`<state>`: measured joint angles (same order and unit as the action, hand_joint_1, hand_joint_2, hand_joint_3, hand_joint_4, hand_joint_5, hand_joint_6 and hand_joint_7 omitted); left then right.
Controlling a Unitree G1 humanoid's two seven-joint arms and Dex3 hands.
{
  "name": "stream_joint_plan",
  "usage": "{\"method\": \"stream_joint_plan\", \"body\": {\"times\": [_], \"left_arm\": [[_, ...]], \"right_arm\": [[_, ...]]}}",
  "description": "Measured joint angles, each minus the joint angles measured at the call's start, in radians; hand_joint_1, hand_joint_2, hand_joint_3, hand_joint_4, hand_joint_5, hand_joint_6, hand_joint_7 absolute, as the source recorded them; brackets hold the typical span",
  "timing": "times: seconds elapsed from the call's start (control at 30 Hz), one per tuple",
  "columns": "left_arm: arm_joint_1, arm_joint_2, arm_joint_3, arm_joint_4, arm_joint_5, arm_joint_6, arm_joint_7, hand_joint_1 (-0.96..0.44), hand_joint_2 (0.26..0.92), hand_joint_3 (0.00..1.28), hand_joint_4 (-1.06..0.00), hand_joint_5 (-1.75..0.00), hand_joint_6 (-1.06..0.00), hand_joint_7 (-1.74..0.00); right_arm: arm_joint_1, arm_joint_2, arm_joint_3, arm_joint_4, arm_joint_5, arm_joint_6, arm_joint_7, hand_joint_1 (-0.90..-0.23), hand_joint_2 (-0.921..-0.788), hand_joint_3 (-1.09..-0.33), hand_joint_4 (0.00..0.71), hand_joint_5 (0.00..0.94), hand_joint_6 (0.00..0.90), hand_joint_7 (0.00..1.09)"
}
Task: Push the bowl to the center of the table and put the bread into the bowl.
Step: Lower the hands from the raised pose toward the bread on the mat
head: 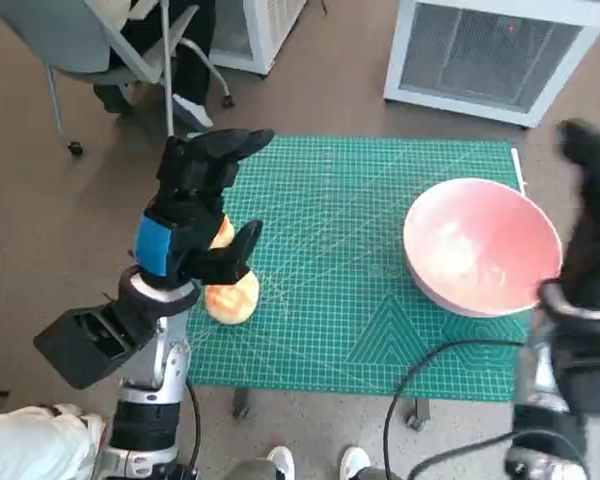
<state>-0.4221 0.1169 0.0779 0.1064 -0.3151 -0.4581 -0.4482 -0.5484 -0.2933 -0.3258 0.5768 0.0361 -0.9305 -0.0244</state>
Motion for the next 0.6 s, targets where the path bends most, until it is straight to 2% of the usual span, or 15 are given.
{"method": "stream_joint_plan", "body": {"times": [0.3, 0.47, 0.6], "left_arm": [[0.0, -0.003, 0.0, 0.001, 0.009, -0.001, 0.018, -0.25, 0.616, 0.83, 0.0, -0.83, 0.0, -1.0], [0.0, -0.003, 0.002, 0.001, 0.023, -0.005, 0.027, -0.25, 0.613, 0.83, 0.0, -0.84, 0.0, -1.0], [0.0, -0.003, 0.004, 0.001, 0.027, -0.008, 0.028, -0.25, 0.611, 0.84, 0.0, -0.84, 0.0, -1.0]], "right_arm": [[-0.08, -0.068, -0.065, 0.3, 0.008, 0.011, -0.08, -0.381, -0.921, -0.546, 0.384, 0.001, 0.179, 0.55], [-0.119, -0.099, -0.087, 0.46, 0.02, 0.061, -0.118, -0.324, -0.921, -0.559, 0.384, 0.001, 0.21, 0.48], [-0.14, -0.108, -0.096, 0.55, 0.042, 0.105, -0.122, -0.321, -0.921, -0.562, 0.382, 0.0, 0.227, 0.44]]}}
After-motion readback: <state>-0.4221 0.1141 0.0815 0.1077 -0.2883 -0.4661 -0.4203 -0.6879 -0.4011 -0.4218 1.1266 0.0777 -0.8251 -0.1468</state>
